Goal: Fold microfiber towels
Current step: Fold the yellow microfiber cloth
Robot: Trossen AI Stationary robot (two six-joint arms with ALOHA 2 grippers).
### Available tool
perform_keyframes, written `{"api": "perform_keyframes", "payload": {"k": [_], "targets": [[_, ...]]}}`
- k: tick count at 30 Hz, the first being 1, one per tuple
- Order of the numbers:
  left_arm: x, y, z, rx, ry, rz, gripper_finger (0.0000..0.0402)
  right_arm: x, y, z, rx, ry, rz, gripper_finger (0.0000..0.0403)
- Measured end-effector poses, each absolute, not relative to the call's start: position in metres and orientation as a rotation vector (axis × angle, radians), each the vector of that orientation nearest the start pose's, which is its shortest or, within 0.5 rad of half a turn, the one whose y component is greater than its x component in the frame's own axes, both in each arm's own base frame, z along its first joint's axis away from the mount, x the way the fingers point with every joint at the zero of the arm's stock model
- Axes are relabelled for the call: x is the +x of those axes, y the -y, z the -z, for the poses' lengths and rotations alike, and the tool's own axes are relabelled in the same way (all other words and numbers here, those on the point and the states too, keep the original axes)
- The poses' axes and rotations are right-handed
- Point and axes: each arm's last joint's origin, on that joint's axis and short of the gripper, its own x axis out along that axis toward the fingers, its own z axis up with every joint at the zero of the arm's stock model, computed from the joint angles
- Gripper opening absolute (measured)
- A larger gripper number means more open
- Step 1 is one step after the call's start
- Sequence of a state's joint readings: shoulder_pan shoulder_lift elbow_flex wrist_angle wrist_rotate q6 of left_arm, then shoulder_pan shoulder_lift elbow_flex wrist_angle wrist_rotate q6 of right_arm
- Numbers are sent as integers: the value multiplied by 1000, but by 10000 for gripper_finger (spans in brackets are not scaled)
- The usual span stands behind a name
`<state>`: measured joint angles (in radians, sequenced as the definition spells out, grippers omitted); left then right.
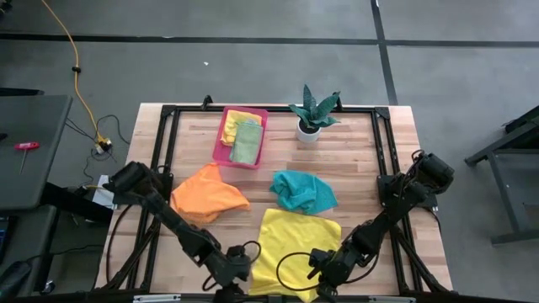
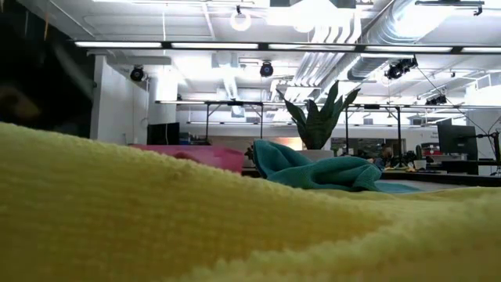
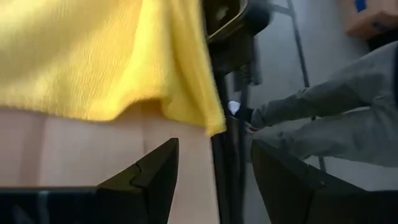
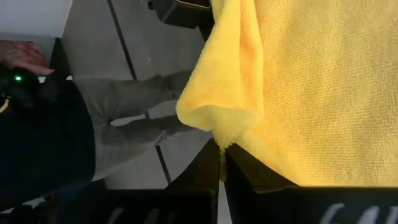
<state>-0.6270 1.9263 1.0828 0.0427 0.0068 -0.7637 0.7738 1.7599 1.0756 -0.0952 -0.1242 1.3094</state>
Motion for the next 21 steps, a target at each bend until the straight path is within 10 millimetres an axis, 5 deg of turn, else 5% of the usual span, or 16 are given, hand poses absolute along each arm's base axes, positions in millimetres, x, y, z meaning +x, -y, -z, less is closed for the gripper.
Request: {"api": "perform_keyframes", "payload": {"k": [14, 21], "targets": [[324, 237, -116, -438, -938, 227, 187, 260, -258, -186, 894, -1149, -208, 0], [323, 241, -118, -415, -922, 263, 137, 260, -257, -186, 894, -1149, -208, 0]]}}
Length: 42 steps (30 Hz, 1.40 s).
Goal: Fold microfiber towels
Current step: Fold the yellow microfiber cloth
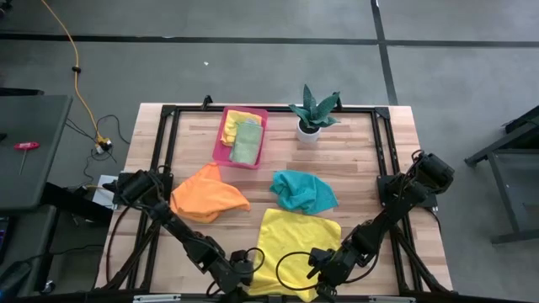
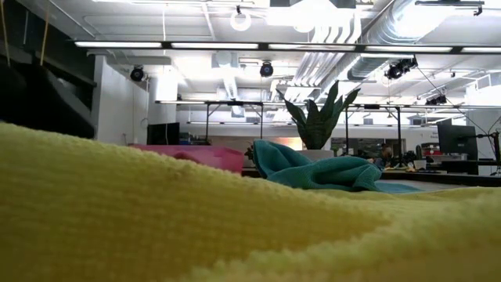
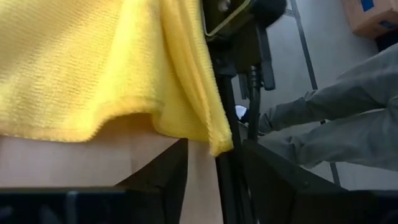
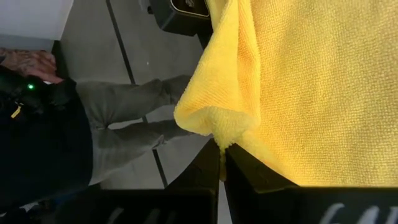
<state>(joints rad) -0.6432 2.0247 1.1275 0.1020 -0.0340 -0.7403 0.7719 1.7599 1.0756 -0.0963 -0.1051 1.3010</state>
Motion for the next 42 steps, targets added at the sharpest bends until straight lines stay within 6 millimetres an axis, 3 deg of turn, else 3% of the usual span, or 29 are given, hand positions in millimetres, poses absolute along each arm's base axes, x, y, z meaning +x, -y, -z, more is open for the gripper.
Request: {"api": "perform_keyframes", "payload": {"k": [14, 19, 23, 29, 36, 42], "targets": [[325, 242, -120, -413, -897, 289, 56, 260, -257, -186, 894, -1148, -208, 0], [325, 242, -120, -436, -903, 282, 9, 260, -257, -186, 894, -1148, -208, 0], [325, 240, -123, -465, -925, 300, 4, 260, -257, -187, 897, -1146, -213, 0], [315, 228, -159, -460, -983, 358, 1, 247, -264, -206, 906, -1125, -277, 0], [302, 191, -216, -415, -957, 307, 0, 230, -274, -208, 967, -1092, -164, 0], [311, 153, -224, -371, -948, 224, 0, 223, -272, -202, 1018, -1037, 45, 0]]}}
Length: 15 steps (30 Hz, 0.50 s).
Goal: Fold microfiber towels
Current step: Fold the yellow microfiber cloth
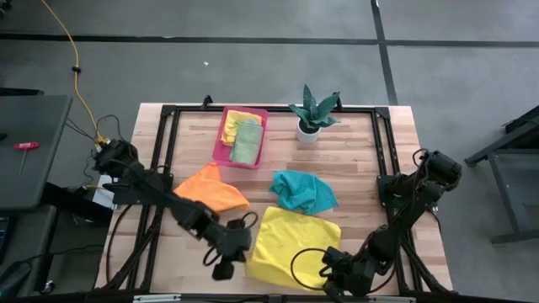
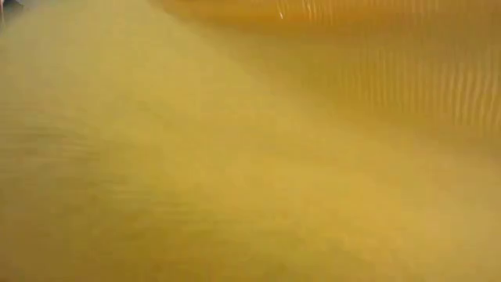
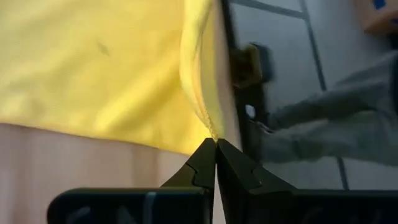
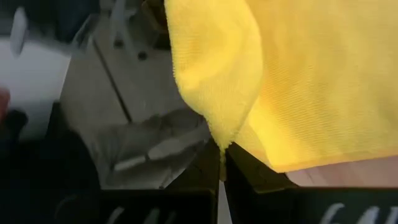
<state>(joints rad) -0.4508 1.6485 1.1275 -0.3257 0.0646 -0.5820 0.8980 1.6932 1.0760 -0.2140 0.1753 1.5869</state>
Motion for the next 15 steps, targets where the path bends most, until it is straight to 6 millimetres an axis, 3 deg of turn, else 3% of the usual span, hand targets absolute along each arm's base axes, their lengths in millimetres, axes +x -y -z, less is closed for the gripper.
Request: {"api": "perform_keyframes", "payload": {"k": [8, 15], "targets": [[334, 110, -212, -372, -938, 96, 0, 217, -263, -193, 1125, -1008, 317, 0], [345, 84, -204, -383, -931, 0, 0, 209, -255, -187, 1217, -1005, 530, 0]]}}
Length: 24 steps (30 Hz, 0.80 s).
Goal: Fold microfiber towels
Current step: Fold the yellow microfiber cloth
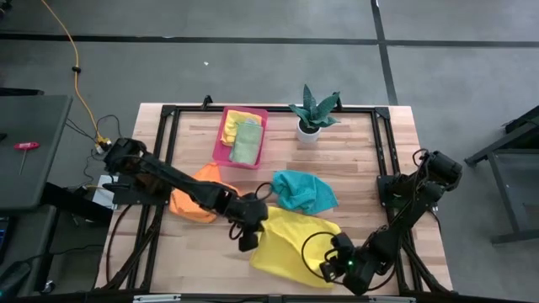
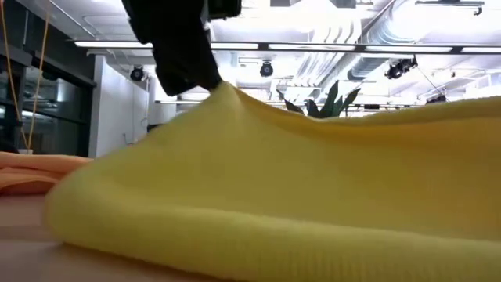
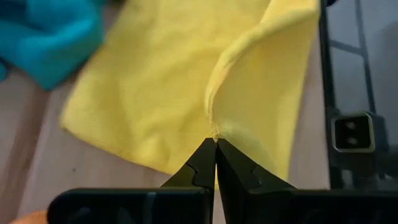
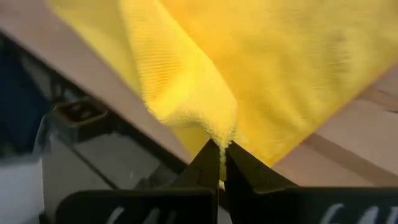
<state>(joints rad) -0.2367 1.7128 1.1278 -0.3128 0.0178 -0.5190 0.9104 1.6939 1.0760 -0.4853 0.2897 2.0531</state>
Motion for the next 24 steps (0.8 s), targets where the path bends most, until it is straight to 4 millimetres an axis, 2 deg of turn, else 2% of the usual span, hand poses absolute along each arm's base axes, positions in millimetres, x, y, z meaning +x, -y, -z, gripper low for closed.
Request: {"api": "perform_keyframes", "payload": {"k": [10, 15, 24], "targets": [[354, 74, -186, -365, -947, -87, 0, 205, -238, -182, 1148, -1023, 722, 0], [356, 75, -174, -355, -974, -99, 0, 200, -225, -191, 1105, -1030, 780, 0], [364, 58, -174, -333, -914, -169, 0, 196, -216, -191, 1065, -1101, 856, 0]]}}
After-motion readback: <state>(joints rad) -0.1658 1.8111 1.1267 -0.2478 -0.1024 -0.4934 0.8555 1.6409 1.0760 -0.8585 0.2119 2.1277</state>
